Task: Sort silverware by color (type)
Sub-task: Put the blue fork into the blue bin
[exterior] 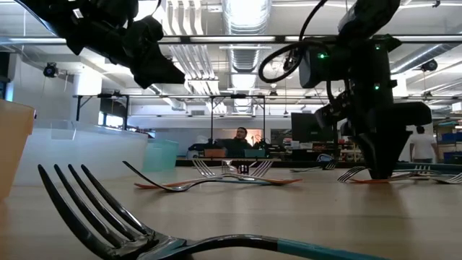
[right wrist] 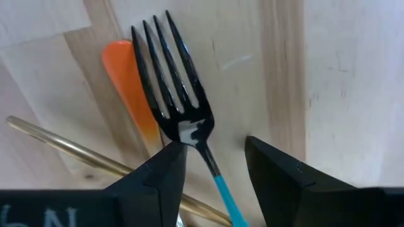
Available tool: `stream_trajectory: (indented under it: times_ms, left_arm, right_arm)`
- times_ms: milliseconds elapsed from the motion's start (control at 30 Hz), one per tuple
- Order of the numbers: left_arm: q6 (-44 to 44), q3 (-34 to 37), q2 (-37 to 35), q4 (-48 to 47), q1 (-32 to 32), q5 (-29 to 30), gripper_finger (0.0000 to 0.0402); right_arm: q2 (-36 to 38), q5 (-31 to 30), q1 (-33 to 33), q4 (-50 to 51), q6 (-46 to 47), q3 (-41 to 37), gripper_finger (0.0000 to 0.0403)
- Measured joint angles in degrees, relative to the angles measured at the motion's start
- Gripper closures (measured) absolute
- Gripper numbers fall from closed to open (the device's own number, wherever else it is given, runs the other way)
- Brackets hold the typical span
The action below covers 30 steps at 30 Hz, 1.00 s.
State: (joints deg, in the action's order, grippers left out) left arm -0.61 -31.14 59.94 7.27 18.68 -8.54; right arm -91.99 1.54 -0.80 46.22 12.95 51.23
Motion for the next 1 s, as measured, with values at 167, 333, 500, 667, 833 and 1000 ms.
stream_trajectory:
  times_ms: [167, 333, 500, 667, 833, 1000]
  left_arm:
    - [0.0, 0.0, 0.0, 0.0, 0.0, 0.0, 0.0317]
    - [0.1, 0.0, 0.0, -0.1, 0.0, 0.1, 0.0317]
    - [0.1, 0.1, 0.0, -0.1, 0.0, 0.5, 0.0317]
    - [0.1, 0.1, 0.0, -0.1, 0.0, 0.5, 0.0317]
    - [0.1, 0.1, 0.0, -0.1, 0.0, 0.6, 0.0317]
    - [0.1, 0.4, 0.0, 0.1, 0.0, 0.5, 0.0317]
  right_arm:
    - [-2.0, 0.0, -0.1, -0.3, 0.5, 0.0, 0.0295]
    - [-1.9, -0.4, 0.0, -0.5, 4.2, -0.1, 0.0375]
    - [0.4, -3.3, -0.1, -0.2, 7.7, 0.5, 0.0392]
    - [4.0, -8.4, 0.2, -0.9, 8.1, 3.6, 0.0393]
    - [6.8, -11.3, 0.1, -1.9, 7.1, 8.2, 0.0394]
    - [9.1, -12.8, 0.0, -12.6, 3.6, 11.9, 0.0394]
